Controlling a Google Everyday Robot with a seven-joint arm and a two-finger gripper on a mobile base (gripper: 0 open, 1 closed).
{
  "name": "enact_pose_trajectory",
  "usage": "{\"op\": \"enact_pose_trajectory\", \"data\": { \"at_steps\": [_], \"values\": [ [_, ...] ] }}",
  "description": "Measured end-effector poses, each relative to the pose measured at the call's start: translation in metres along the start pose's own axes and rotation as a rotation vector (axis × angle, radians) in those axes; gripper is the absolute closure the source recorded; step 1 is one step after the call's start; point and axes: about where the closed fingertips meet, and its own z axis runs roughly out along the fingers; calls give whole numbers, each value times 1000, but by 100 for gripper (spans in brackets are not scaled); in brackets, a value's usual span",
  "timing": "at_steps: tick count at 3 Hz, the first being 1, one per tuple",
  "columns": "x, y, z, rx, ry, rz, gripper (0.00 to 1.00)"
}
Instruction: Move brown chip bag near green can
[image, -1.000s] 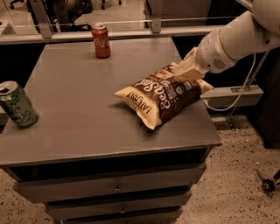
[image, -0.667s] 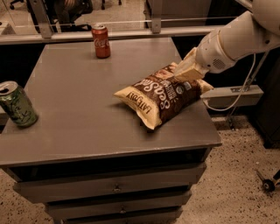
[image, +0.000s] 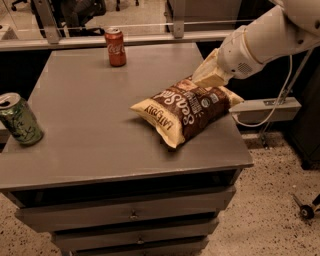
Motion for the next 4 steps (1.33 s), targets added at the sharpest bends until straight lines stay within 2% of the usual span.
{"op": "enact_pose_trajectory", "data": {
  "at_steps": [1, 3, 4],
  "values": [
    [0, 6, 0, 3, -15, 1, 58],
    [18, 13, -7, 9, -7, 16, 12],
    [32, 9, -4, 11, -4, 29, 0]
  ]
}}
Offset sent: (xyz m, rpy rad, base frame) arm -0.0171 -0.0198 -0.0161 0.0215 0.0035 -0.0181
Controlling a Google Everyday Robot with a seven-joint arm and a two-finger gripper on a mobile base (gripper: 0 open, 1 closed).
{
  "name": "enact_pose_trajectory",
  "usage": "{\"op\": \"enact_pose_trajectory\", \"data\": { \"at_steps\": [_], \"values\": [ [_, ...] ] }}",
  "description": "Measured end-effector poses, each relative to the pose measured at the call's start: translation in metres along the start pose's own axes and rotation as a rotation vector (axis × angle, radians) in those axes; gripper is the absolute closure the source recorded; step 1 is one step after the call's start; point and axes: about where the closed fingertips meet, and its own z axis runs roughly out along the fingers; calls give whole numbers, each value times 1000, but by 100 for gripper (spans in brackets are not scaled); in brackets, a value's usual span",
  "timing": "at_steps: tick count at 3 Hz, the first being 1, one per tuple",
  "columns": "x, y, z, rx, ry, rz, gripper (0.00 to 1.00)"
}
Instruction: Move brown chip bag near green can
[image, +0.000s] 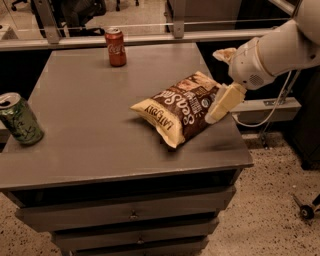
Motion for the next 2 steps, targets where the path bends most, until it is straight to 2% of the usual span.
{"op": "enact_pose_trajectory", "data": {
  "at_steps": [2],
  "values": [
    [30, -13, 38, -16, -6, 41, 0]
  ]
}}
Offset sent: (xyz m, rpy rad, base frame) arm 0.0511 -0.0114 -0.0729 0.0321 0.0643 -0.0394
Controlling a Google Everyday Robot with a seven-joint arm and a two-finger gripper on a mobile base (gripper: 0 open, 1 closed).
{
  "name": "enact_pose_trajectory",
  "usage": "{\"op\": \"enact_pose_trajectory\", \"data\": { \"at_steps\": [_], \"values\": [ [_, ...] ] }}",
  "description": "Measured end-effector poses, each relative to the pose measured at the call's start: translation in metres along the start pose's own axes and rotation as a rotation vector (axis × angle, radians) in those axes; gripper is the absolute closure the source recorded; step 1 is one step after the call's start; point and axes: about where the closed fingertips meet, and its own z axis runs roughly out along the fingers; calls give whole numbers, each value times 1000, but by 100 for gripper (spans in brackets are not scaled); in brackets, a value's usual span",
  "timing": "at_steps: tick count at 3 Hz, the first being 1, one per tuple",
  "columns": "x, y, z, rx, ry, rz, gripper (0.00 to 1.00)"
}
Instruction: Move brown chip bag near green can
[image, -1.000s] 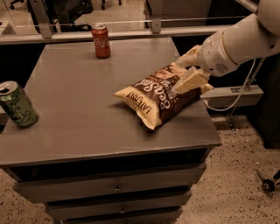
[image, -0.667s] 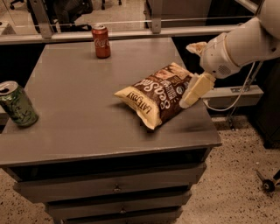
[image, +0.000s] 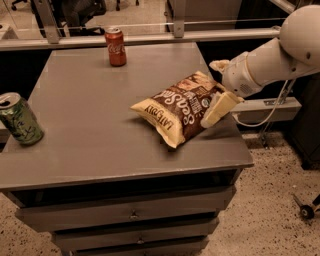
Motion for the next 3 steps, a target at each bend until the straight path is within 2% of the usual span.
{"op": "enact_pose_trajectory", "data": {
  "at_steps": [1, 3],
  "values": [
    [10, -9, 7, 10, 6, 24, 18],
    [6, -15, -5, 50, 6, 35, 65]
  ]
}}
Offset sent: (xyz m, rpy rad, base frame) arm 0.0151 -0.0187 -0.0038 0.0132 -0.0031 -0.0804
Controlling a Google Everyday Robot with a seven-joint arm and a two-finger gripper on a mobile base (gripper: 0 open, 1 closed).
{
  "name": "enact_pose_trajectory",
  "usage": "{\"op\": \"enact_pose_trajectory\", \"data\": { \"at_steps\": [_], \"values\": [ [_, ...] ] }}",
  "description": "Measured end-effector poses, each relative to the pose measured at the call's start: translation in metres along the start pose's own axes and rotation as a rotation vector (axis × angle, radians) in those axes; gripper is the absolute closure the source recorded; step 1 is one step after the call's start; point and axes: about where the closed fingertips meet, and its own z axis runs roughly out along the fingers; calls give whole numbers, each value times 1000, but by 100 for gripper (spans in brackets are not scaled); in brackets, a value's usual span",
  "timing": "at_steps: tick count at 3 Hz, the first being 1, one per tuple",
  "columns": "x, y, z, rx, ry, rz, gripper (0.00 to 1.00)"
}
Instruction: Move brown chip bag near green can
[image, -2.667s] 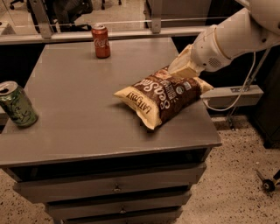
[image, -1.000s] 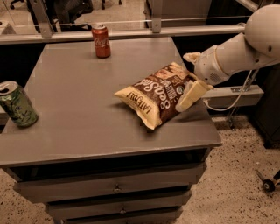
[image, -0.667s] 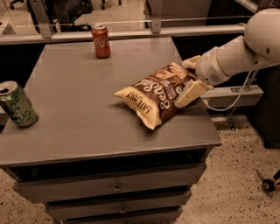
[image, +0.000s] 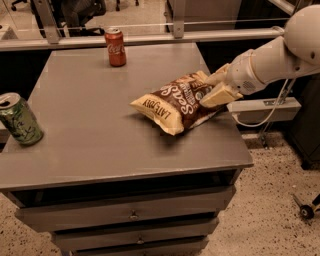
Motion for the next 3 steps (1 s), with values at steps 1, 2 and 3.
{"op": "enact_pose_trajectory", "data": {
  "at_steps": [1, 2, 3],
  "values": [
    [-23, -3, -18, 39, -13, -35, 88],
    [-60, -9, -50, 103, -42, -83, 100],
    [-96, -15, -77, 163, -77, -116, 100]
  ]
}}
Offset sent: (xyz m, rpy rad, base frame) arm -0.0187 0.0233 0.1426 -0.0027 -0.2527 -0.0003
